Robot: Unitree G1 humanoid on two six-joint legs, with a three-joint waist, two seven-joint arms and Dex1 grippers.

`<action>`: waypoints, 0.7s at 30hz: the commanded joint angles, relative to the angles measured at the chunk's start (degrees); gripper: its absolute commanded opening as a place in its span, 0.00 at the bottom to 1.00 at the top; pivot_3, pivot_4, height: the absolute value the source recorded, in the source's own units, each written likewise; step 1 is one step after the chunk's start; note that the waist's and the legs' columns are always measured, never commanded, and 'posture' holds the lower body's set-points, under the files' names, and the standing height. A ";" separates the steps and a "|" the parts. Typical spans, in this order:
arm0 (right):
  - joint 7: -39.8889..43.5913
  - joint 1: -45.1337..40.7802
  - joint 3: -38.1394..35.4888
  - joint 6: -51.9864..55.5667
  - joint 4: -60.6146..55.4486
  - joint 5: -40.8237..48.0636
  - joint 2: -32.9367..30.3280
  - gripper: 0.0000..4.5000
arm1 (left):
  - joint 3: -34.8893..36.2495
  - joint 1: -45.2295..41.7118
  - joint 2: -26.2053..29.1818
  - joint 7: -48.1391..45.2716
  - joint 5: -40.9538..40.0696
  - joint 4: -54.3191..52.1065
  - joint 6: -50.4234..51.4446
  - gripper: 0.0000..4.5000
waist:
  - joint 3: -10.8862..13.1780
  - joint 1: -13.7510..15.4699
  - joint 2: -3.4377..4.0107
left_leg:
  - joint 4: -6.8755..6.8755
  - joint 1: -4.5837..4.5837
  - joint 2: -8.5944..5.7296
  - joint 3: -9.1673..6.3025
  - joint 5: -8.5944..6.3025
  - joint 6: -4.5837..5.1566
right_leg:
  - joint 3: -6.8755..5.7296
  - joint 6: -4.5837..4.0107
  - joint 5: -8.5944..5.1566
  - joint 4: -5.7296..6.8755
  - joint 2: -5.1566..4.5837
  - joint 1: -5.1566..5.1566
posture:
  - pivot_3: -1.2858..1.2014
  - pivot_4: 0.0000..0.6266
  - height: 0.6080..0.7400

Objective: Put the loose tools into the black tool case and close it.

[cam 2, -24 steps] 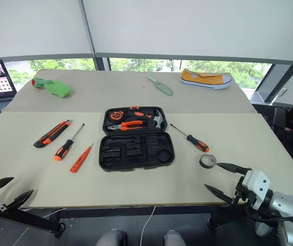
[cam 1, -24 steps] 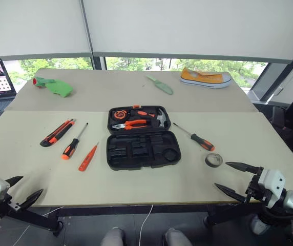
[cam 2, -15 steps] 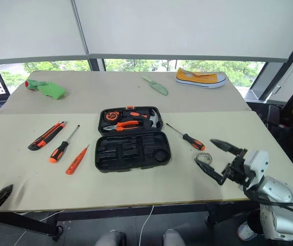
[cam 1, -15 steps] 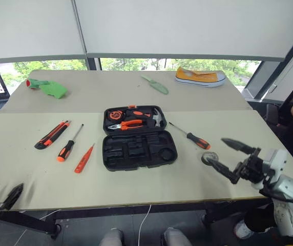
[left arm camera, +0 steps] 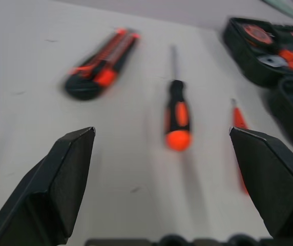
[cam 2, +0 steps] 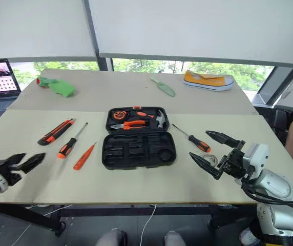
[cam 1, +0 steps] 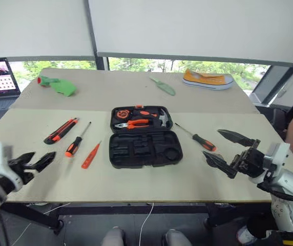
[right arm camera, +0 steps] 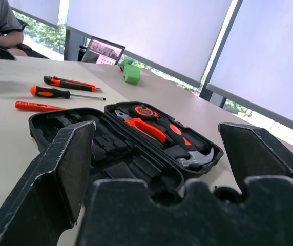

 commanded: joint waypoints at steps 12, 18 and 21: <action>1.98 -1.06 0.16 1.04 -2.04 0.41 -1.23 1.00 | -19.44 -21.32 -1.95 1.10 16.09 18.32 1.60 0.53 | 0.02 -0.56 -0.01 | -0.06 -0.11 -0.10 -0.09 0.18 0.41 | 0.06 0.36 -0.09 0.11 0.06 -0.07 | 0.52 0.24 1.00; 3.60 0.24 -1.10 3.59 -4.20 2.24 -3.67 1.00 | -19.21 -24.80 0.37 -17.53 18.56 22.41 -20.34 0.21 | 0.05 -0.33 -0.06 | -0.03 -0.14 -0.09 -0.09 0.19 0.40 | 0.05 0.36 -0.08 0.10 0.05 -0.08 | 0.52 0.24 1.00; 3.56 -0.51 -2.52 3.28 -2.37 1.41 -5.09 1.00 | -24.57 -29.17 0.38 -29.54 21.68 24.12 -31.69 0.21 | 0.06 0.18 -0.08 | 0.00 -0.17 -0.10 -0.08 0.19 0.39 | 0.03 0.34 -0.08 0.07 0.03 -0.08 | 0.52 0.24 1.00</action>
